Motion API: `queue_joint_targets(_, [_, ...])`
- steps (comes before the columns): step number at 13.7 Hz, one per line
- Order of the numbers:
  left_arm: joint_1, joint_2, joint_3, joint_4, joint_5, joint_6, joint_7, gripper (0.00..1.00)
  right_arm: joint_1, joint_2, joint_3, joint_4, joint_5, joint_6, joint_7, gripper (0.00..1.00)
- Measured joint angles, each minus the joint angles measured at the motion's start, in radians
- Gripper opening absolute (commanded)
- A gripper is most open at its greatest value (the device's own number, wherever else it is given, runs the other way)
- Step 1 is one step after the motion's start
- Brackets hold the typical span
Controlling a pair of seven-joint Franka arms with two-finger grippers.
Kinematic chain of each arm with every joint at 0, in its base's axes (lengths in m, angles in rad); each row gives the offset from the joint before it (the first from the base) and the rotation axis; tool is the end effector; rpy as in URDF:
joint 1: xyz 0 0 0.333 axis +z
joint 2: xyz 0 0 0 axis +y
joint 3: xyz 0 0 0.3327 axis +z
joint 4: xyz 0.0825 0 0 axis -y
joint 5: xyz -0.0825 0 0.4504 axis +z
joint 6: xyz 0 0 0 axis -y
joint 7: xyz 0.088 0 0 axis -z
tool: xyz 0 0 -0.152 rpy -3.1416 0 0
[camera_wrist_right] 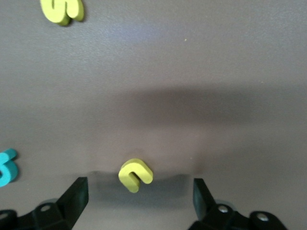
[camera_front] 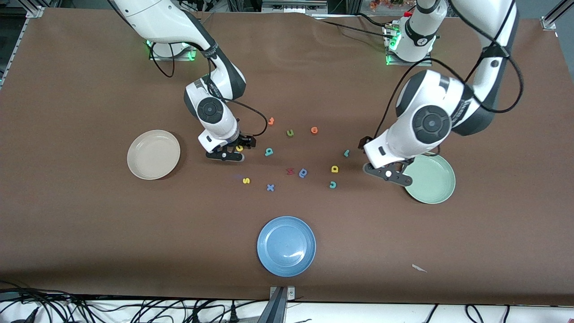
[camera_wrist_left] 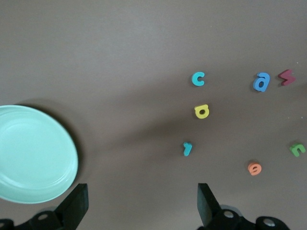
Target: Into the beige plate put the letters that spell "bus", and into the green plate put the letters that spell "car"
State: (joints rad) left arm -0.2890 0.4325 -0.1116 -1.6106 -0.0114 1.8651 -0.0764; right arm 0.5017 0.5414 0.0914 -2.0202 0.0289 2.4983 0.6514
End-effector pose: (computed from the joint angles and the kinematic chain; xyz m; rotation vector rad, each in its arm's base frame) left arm 0.6581 -0.2737 0.3057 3.0751 -0.4866 -0.2875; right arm 0.5259 0.3591 0.0883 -3.1191 0.1460 0.1365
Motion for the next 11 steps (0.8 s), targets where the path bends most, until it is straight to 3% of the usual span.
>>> queue_joint_targets(3, [-0.039, 0.042, -0.001, 0.0, 0.0, 0.015, -0.04, 1.0, 0.0, 0.001, -0.001, 0.007, 0.0, 0.002, -0.002, 0.72])
queue_joint_targets(7, [-0.063, 0.127, 0.0, -0.009, 0.0, 0.124, -0.055, 1.0, 0.0, 0.005, -0.001, 0.008, 0.0, 0.005, -0.002, 0.54])
queue_joint_targets(8, [-0.066, 0.15, -0.001, -0.009, 0.0, 0.157, -0.055, 1.0, 0.0, 0.007, -0.001, 0.009, 0.0, 0.007, -0.003, 0.44])
queue_joint_targets(11, [-0.085, 0.212, -0.001, -0.01, 0.0, 0.248, -0.057, 1.0, 0.0, 0.008, -0.001, 0.015, -0.001, 0.007, -0.003, 0.35])
